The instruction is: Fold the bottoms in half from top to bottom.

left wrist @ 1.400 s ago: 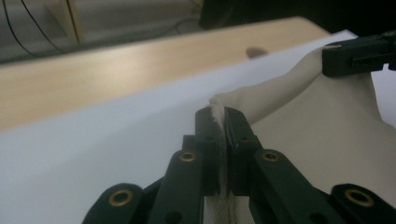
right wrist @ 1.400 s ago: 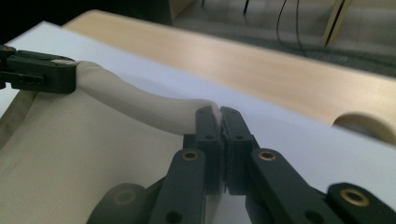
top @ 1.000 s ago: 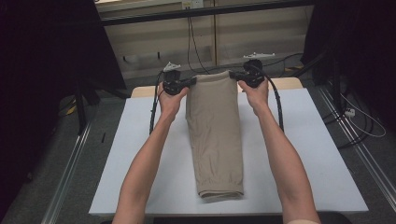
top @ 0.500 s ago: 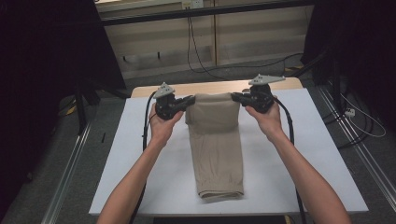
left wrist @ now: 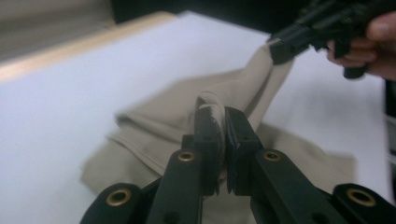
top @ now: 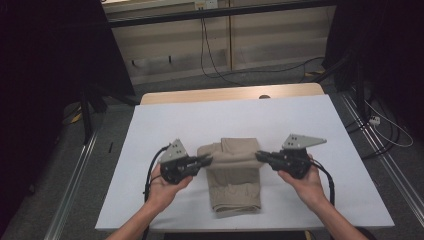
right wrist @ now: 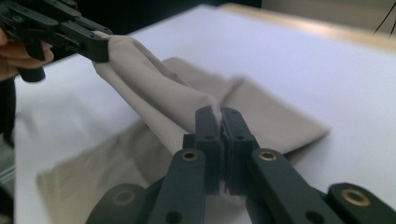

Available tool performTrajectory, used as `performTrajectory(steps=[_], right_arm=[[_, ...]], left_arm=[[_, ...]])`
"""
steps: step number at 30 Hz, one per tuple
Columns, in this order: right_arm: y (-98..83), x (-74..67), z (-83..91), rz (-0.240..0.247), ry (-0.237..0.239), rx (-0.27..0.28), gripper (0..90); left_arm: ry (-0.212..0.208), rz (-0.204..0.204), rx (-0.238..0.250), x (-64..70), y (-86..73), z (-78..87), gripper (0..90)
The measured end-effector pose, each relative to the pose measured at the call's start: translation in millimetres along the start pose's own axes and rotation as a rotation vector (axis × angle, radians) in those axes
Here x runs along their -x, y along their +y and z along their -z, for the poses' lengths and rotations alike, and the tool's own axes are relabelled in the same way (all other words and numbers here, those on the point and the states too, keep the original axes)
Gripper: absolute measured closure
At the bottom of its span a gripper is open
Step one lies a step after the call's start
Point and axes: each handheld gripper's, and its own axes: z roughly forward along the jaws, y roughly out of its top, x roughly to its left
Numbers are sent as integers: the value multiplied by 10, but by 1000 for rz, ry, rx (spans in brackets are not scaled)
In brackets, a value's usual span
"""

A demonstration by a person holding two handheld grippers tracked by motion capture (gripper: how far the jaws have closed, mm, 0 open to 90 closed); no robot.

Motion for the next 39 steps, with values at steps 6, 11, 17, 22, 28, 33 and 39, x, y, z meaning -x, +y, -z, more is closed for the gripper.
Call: performTrajectory(steps=[6, 11, 17, 22, 28, 33, 39], right_arm=[[-378, -289, 142, -17, 34, -72, 863], [-539, -493, 160, 9, 47, -126, 839], [-589, -592, 215, 23, 61, -148, 774], [-646, -640, 216, 47, 63, -188, 837], [-675, -658, 224, 63, 70, -203, 888], [-701, -701, 217, 72, 87, -218, 851], [-655, -660, 252, 43, 49, -149, 539]], left_arm=[[-66, -30, -91, 309, -274, 55, 842], [-115, -27, -152, 436, -429, 89, 813], [-92, -15, -80, 407, -259, 83, 593], [-85, -7, -164, 349, -240, -261, 607], [-97, 22, -241, 469, -388, -154, 895], [-109, 35, -234, 513, -461, -7, 879], [-64, 31, -185, 400, -441, 21, 562]])
